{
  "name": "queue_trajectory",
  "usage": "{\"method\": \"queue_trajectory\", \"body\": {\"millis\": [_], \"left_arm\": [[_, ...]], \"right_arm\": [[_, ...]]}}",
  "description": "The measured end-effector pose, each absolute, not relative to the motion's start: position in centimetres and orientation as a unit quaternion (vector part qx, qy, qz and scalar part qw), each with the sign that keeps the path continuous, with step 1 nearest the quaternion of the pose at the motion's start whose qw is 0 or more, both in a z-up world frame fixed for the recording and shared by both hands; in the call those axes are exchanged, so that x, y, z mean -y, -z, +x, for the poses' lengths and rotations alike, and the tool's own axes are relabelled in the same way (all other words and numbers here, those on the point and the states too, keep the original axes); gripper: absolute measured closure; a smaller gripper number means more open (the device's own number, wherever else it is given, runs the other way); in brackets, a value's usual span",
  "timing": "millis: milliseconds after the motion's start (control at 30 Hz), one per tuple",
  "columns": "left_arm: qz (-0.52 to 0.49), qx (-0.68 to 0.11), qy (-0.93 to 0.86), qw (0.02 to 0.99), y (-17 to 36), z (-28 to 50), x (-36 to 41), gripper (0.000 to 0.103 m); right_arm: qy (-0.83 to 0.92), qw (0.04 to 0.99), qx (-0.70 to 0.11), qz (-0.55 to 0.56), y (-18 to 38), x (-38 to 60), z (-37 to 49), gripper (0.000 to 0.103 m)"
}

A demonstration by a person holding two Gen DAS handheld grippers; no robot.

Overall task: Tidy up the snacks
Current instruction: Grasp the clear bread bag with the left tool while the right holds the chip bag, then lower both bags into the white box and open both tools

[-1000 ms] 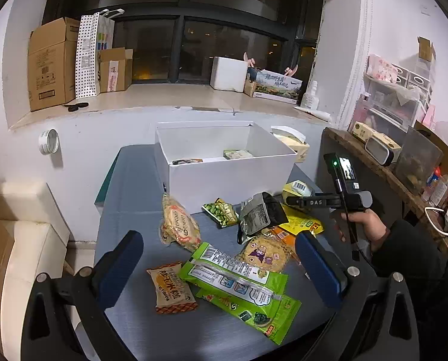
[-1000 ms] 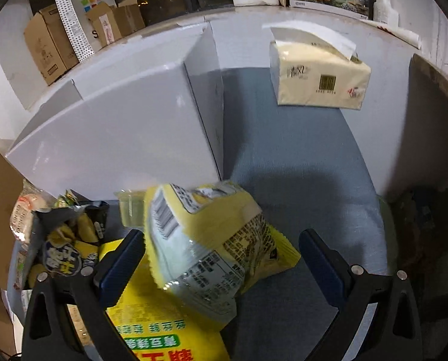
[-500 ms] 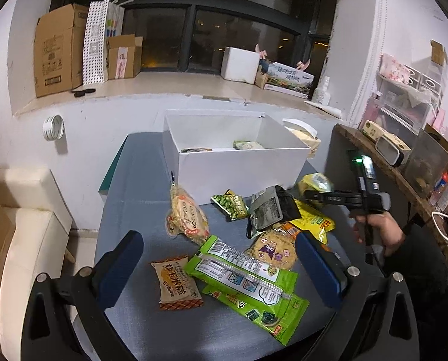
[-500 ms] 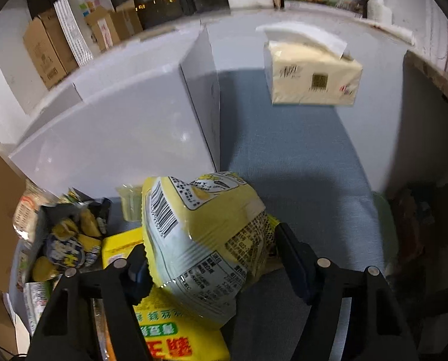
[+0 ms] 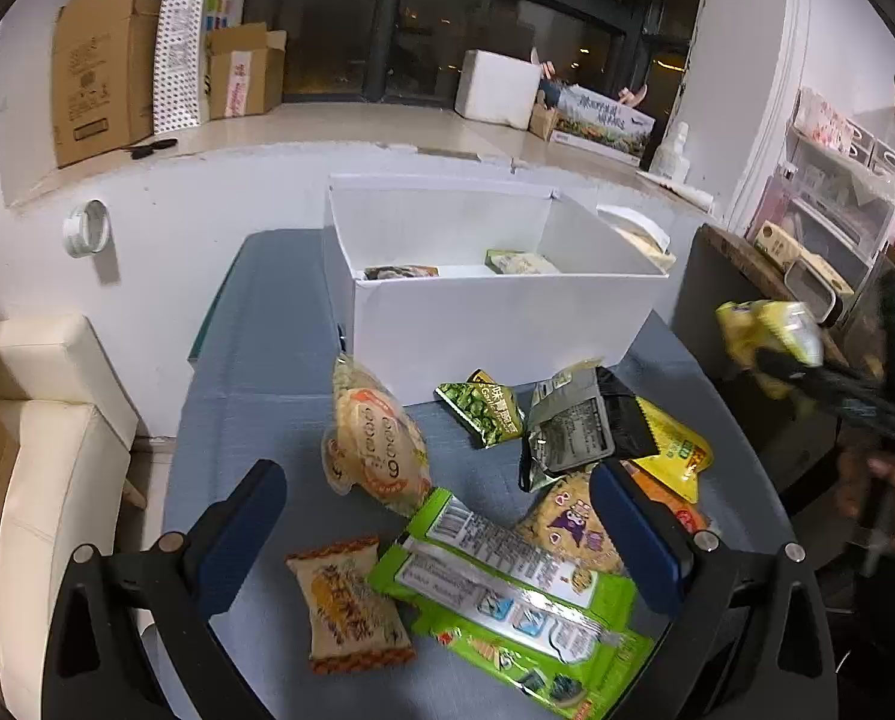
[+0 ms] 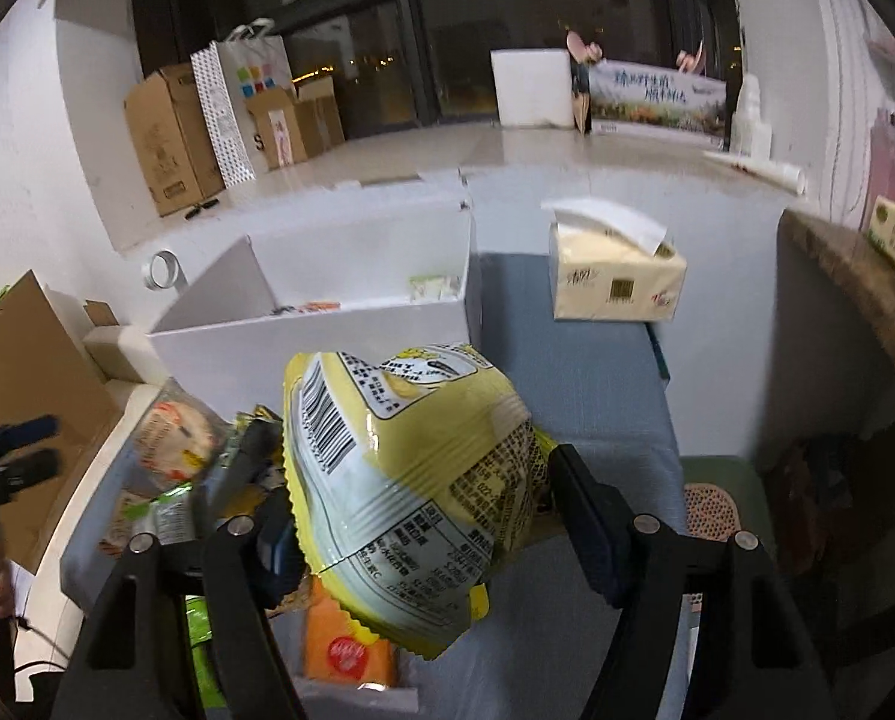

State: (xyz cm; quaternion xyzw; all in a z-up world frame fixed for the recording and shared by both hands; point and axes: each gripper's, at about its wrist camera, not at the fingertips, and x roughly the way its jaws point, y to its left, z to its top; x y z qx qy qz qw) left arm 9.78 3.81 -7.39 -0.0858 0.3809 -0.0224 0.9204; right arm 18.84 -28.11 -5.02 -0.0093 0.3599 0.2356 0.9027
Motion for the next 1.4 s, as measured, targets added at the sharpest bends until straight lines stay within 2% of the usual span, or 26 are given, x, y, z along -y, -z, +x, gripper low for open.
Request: {"method": "queue_trajectory", "body": {"millis": [367, 633, 700, 733, 767, 867, 1033, 1400], "left_arm": [[-0.085, -0.431, -0.008, 0.898, 11.4, 15.4, -5.2, 0.000], [-0.042, -0.486, -0.053, 0.871, 15.8, 19.6, -4.6, 0.001], [-0.024, -0.495, -0.067, 0.866, 16.5, 19.9, -4.3, 0.017], [-0.025, -0.498, -0.057, 0.865, 16.8, 19.9, -4.1, 0.031], [-0.030, -0.496, -0.052, 0.866, 16.7, 19.8, -4.0, 0.037], [-0.030, -0.483, -0.054, 0.873, 16.0, 19.3, -3.7, 0.055], [-0.045, -0.455, -0.037, 0.889, 13.5, 17.9, -3.4, 0.078], [-0.085, -0.364, 0.002, 0.928, 5.8, 11.6, -4.5, 0.080]], "right_arm": [[-0.264, 0.908, -0.326, -0.009, 1.8, 28.9, 13.1, 0.027], [-0.281, 0.903, -0.325, -0.010, 1.8, 28.6, 10.8, 0.027], [-0.283, 0.902, -0.325, -0.009, 1.9, 28.6, 10.6, 0.027], [-0.283, 0.902, -0.325, -0.008, 2.0, 28.7, 10.6, 0.027], [-0.283, 0.902, -0.326, -0.007, 2.1, 28.7, 10.6, 0.027], [-0.283, 0.901, -0.328, -0.004, 2.2, 28.8, 10.7, 0.027], [-0.288, 0.899, -0.331, -0.003, 2.5, 28.5, 10.6, 0.027], [-0.302, 0.894, -0.332, -0.006, 3.0, 27.5, 10.6, 0.027]]}}
